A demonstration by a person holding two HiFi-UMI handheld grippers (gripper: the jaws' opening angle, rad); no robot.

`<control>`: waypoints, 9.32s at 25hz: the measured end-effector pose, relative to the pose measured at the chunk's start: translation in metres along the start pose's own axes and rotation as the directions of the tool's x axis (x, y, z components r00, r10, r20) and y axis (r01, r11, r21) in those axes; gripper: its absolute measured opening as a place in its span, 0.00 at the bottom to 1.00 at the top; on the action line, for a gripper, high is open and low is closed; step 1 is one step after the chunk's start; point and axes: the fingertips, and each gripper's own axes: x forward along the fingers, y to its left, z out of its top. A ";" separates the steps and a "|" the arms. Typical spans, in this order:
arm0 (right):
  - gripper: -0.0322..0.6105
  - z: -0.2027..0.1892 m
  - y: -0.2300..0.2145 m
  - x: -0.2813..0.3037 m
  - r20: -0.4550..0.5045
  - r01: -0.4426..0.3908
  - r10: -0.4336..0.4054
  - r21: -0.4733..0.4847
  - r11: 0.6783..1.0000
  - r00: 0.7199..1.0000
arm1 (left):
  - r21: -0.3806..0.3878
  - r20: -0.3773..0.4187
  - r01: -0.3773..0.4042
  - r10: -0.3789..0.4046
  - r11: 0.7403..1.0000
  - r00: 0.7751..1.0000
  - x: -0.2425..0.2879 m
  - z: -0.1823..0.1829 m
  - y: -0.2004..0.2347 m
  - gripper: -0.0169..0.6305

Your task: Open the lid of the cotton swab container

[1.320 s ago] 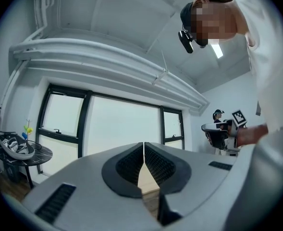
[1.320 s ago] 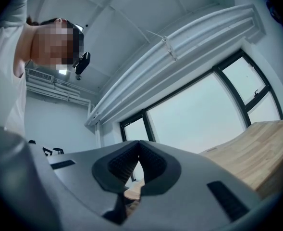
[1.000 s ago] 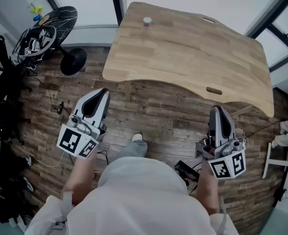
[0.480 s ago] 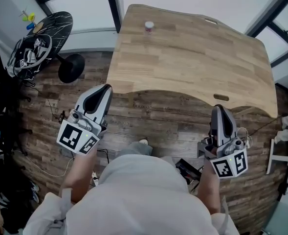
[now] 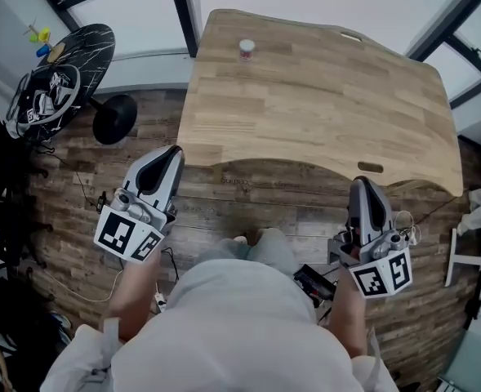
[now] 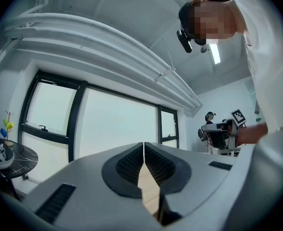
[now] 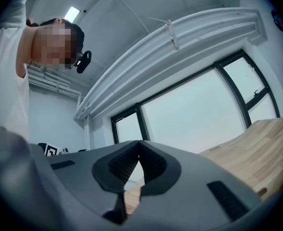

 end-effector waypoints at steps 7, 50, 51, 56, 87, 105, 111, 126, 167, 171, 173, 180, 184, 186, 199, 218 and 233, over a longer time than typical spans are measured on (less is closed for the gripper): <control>0.08 -0.009 -0.021 0.024 -0.022 -0.007 0.007 0.020 1.000 1.000 | -0.024 -0.013 -0.021 0.021 0.999 1.000 0.018 -0.012 0.010 0.05; 0.08 0.018 -0.200 0.241 -0.025 -0.178 0.180 0.074 0.981 0.983 | 0.008 -0.006 -0.155 0.155 0.988 0.988 0.250 -0.004 0.102 0.06; 0.08 0.018 -0.200 0.243 -0.022 -0.171 0.173 0.073 0.983 0.985 | 0.007 -0.008 -0.146 0.146 0.989 0.989 0.252 -0.004 0.104 0.06; 0.08 0.017 -0.198 0.255 -0.023 -0.143 0.145 0.067 0.987 0.989 | 0.006 -0.016 -0.106 0.106 0.994 0.994 0.266 -0.003 0.117 0.06; 0.08 -0.039 -0.161 0.367 -0.101 -0.170 0.168 -0.012 0.985 0.981 | -0.039 -0.031 -0.096 0.095 0.995 0.995 0.309 -0.029 0.220 0.06; 0.08 -0.203 -0.170 0.459 -0.330 -0.215 0.199 -0.013 0.976 0.923 | -0.063 -0.119 -0.111 0.102 0.992 0.988 0.325 -0.090 0.255 0.06; 0.32 -0.288 -0.178 0.484 -0.487 -0.230 0.195 -0.013 0.973 0.852 | -0.065 -0.130 -0.105 0.096 0.992 0.987 0.328 -0.099 0.263 0.06; 0.46 -0.405 -0.189 0.513 -0.739 -0.285 0.089 -0.143 0.948 0.668 | -0.070 -0.150 -0.112 0.101 0.991 0.983 0.323 -0.111 0.274 0.06; 0.45 -0.258 -0.131 0.444 -0.644 -0.567 0.491 0.107 0.817 0.586 | -0.007 -0.130 0.060 -0.061 0.998 0.990 0.333 -0.076 0.206 0.06; 0.45 -0.233 -0.124 0.424 -0.649 -0.609 0.530 0.127 0.783 0.545 | 0.005 -0.133 0.108 -0.106 0.994 0.985 0.335 -0.066 0.186 0.06; 0.45 -0.220 -0.121 0.415 -0.645 -0.625 0.546 0.133 0.769 0.534 | 0.006 -0.131 0.137 -0.135 0.991 0.982 0.337 -0.062 0.174 0.06; 0.45 -0.183 -0.116 0.379 -0.646 -0.684 0.588 0.137 0.717 0.487 | -0.009 -0.121 0.248 -0.247 0.969 0.961 0.339 -0.047 0.128 0.06; 0.45 -0.166 -0.113 0.357 -0.659 -0.722 0.606 0.137 0.679 0.445 | -0.015 -0.140 0.307 -0.306 0.951 0.942 0.341 -0.039 0.103 0.06; 0.45 -0.159 -0.112 0.347 -0.670 -0.741 0.613 0.139 0.657 0.419 | -0.019 -0.148 0.339 -0.338 0.941 0.930 0.342 -0.035 0.091 0.06; 0.45 -0.124 -0.110 0.307 -0.700 -0.812 0.644 0.160 0.562 0.308 | -0.033 -0.130 0.456 -0.456 0.890 0.881 0.344 -0.016 0.046 0.06; 0.45 -0.118 -0.081 0.262 -0.746 -0.906 0.646 0.149 0.396 0.160 | -0.023 -0.235 0.735 -0.718 0.677 0.655 0.326 -0.016 -0.031 0.39; 0.45 -0.125 -0.064 0.241 -0.790 -0.944 0.602 0.103 0.313 0.113 | 0.061 -0.349 0.837 -0.774 0.544 0.529 0.312 -0.029 -0.064 0.44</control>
